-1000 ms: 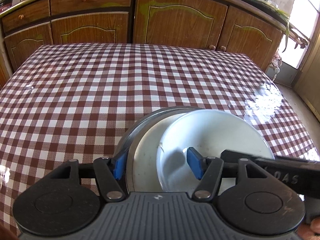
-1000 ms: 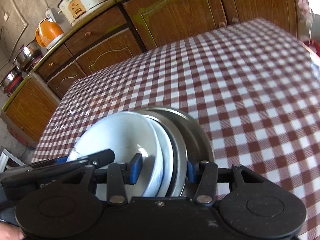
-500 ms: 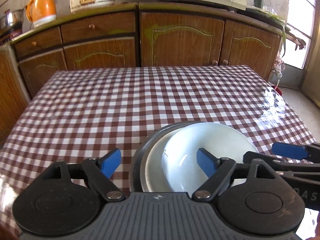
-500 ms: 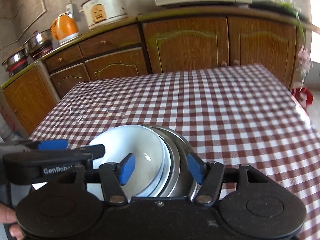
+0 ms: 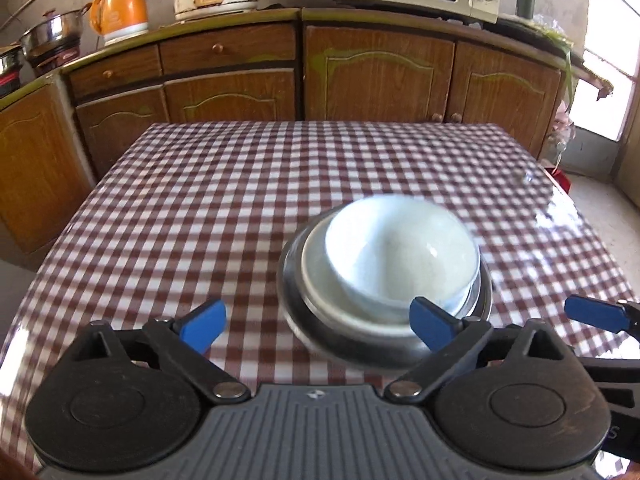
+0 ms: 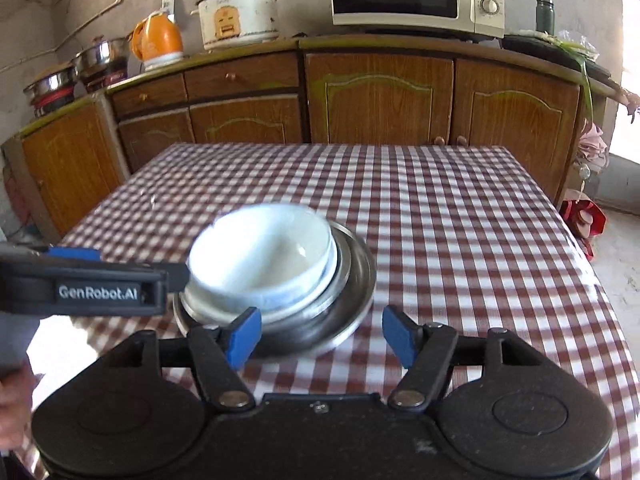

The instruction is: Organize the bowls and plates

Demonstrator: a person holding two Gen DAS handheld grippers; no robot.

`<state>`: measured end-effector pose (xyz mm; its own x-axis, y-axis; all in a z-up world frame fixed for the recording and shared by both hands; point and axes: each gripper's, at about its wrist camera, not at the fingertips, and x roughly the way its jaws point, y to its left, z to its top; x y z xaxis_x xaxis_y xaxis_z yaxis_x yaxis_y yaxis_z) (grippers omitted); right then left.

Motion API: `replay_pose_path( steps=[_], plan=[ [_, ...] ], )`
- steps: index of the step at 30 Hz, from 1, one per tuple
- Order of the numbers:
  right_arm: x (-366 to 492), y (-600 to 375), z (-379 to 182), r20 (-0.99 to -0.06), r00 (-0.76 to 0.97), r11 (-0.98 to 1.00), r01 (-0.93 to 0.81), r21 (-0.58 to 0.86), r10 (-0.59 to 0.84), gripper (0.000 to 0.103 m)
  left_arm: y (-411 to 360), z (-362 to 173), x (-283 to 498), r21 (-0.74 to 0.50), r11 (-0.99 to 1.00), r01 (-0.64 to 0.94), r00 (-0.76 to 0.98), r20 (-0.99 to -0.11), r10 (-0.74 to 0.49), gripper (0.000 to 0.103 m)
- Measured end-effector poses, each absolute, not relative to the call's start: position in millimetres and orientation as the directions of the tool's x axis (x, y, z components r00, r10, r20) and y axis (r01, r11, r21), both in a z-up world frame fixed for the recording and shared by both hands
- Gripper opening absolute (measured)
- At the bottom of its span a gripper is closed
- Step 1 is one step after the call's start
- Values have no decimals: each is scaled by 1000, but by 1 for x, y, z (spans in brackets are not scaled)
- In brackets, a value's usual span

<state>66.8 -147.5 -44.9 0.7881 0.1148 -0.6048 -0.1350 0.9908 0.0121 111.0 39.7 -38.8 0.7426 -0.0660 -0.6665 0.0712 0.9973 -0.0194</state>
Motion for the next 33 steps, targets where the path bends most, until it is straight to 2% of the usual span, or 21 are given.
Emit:
replay_pose_path(
  steps=[7,33],
  plan=[
    [50,-145,-51,-628,768,988,-155,6,125,80,40,-42,100,-31,998,54,716,-696,-60,103],
    [46,-142,-52,-628,762,982,-191,14,157,80,37,-44,91,-14,998,60,723,-689,-53,103]
  ],
)
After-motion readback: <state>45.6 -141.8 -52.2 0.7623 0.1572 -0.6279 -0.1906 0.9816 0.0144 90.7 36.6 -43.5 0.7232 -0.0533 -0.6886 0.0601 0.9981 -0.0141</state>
